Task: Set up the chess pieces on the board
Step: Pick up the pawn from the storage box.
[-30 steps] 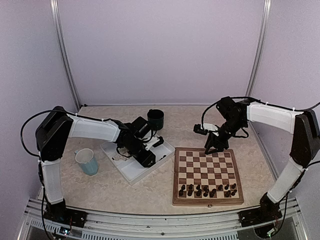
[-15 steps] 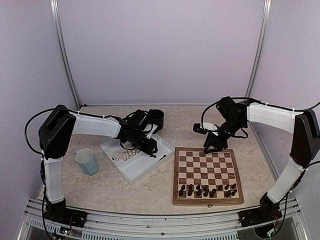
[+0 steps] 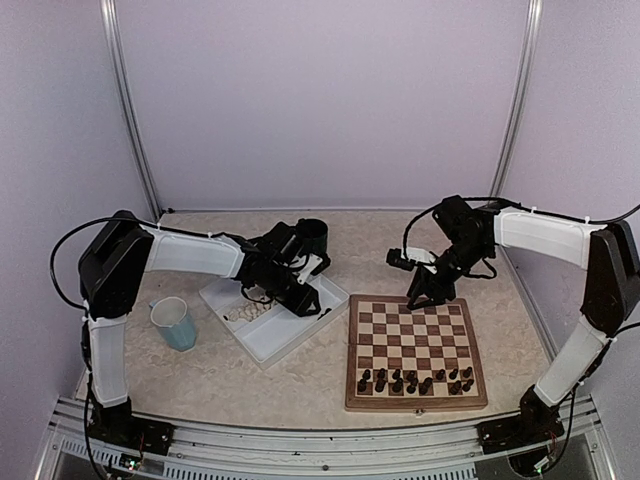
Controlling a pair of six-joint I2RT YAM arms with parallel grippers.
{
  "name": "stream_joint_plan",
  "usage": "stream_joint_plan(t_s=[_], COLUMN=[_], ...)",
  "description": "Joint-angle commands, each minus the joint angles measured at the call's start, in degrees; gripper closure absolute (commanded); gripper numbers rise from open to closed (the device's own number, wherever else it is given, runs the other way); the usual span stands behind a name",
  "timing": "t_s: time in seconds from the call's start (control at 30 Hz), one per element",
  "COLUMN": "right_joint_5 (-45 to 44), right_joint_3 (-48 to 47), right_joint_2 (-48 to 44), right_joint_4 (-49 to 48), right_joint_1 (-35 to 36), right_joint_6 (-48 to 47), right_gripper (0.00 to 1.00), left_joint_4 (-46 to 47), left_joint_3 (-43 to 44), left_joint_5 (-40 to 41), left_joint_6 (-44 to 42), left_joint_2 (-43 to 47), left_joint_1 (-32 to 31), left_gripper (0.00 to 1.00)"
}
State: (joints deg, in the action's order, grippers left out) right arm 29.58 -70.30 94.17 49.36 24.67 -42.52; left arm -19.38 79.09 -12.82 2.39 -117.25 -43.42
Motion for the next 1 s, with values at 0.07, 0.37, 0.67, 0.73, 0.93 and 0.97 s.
stream_joint_plan(t_s=[0.07, 0.37, 0.67, 0.73, 0.93, 0.97], right_joint_5=[1.4, 1.35, 1.97, 2.06, 2.72, 2.9], right_joint_3=[0.51, 1.04, 0.89, 0.99, 0.26, -0.01], right_joint_2=[-1.94, -2.93, -2.96, -3.07, -2.74, -2.64], right_joint_4=[-0.59, -0.61, -0.59, -0.66, -0.6, -0.56], right_joint_1=[-0.24, -0.24, -0.26, -0.23, -0.23, -0.23], right_joint_6=[0.29, 0.59, 0.82, 0.86, 1.02, 1.04], right_gripper=[0.64, 0.64, 0.64, 0.64, 0.64, 0.64], left_joint_4=[-4.26, -8.54, -10.18, -10.54, -10.49, -10.48], left_joint_3=[0.52, -4.12, -5.53, -6.14, -6.93, -6.78], left_joint_5=[4.93, 6.26, 6.86, 7.37, 7.19, 7.05], left_joint_6=[-4.68, -5.99, -6.03, -5.76, -6.04, -6.08], left_joint_2=[-0.93, 1.94, 2.48, 2.85, 3.44, 3.23], left_joint_1=[-0.36, -1.47, -2.63, -2.64, -2.63, -2.64], left_gripper=[0.58, 0.59, 0.63, 0.67, 0.77, 0.79])
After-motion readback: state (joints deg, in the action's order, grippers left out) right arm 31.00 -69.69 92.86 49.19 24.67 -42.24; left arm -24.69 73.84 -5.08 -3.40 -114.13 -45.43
